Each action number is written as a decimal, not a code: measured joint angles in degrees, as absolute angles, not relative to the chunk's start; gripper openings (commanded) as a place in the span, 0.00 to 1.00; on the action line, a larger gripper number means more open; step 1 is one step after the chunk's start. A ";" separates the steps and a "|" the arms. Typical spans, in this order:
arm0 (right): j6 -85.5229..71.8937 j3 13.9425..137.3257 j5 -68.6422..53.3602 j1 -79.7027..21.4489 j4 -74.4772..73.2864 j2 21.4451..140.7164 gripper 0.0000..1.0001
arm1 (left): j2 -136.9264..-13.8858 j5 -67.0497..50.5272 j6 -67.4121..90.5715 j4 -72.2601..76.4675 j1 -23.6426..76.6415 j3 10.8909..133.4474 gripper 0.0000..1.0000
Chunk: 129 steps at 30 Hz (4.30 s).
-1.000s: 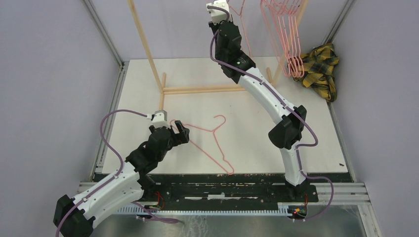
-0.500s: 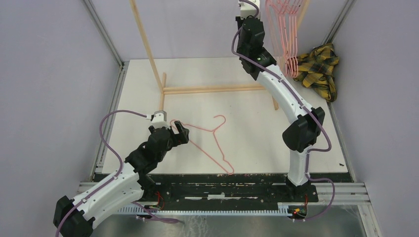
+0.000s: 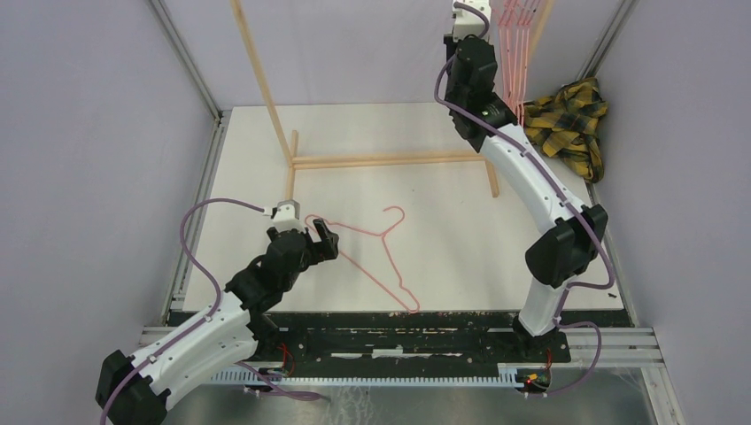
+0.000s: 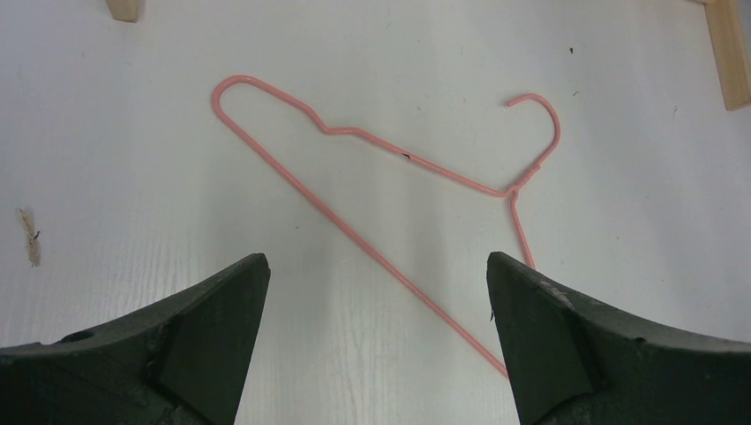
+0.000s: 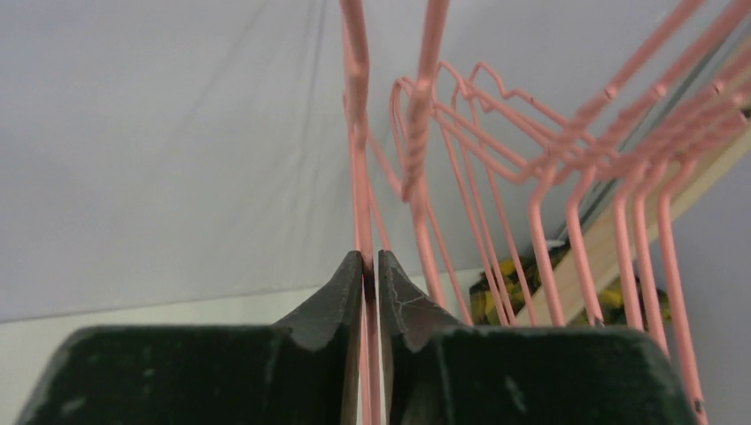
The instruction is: Organize the hangers
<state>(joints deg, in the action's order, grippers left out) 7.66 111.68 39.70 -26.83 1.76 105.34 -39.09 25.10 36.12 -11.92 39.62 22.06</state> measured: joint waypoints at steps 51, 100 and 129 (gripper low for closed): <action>-15.14 59.46 9.21 -46.87 -23.05 83.59 0.62 | -48.77 24.86 36.16 -10.46 39.62 20.25 0.99; -25.63 60.86 18.15 -58.11 -21.47 101.93 0.01 | -47.40 22.94 39.00 -9.67 39.59 19.29 0.99; -23.29 67.72 17.41 -57.69 -23.14 103.92 0.43 | -57.01 20.40 42.87 4.80 39.59 16.03 0.99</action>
<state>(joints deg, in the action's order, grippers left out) -23.29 67.72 17.41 -57.69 -23.14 103.92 -57.01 20.40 42.87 4.80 39.59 16.03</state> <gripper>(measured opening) 0.427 0.991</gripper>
